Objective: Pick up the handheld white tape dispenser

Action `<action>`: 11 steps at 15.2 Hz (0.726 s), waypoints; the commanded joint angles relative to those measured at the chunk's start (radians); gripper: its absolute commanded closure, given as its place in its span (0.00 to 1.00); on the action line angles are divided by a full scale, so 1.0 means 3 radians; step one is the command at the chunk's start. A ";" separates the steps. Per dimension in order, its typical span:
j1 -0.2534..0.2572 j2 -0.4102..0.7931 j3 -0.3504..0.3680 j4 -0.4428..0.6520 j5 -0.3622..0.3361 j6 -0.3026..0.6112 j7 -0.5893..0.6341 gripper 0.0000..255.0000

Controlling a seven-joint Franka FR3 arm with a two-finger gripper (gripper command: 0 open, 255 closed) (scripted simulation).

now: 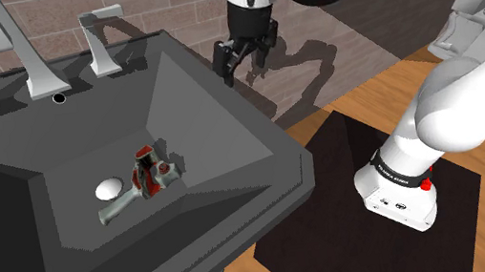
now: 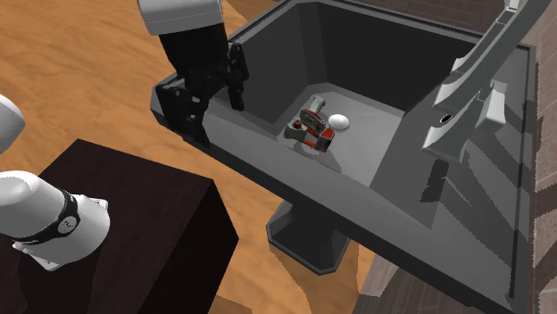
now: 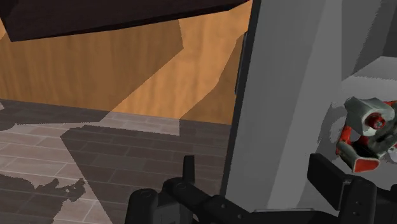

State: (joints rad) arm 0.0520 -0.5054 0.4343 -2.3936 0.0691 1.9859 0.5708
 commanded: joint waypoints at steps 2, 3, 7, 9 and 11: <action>-0.0043 0.0335 0.0279 0.0129 -0.0087 0.0157 0.0365 0.00; -0.0065 0.0460 0.0368 0.0188 -0.0139 0.0200 0.0490 0.00; -0.0158 0.1022 0.0713 0.0474 -0.0458 0.0326 0.1039 0.00; -0.0184 0.1344 0.0861 0.0649 -0.0692 0.0350 0.1349 0.00; -0.0166 0.1694 0.0966 0.0847 -0.0968 0.0339 0.1672 0.00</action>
State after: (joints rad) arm -0.0003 -0.0556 0.7044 -2.1772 -0.1752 2.0927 1.0153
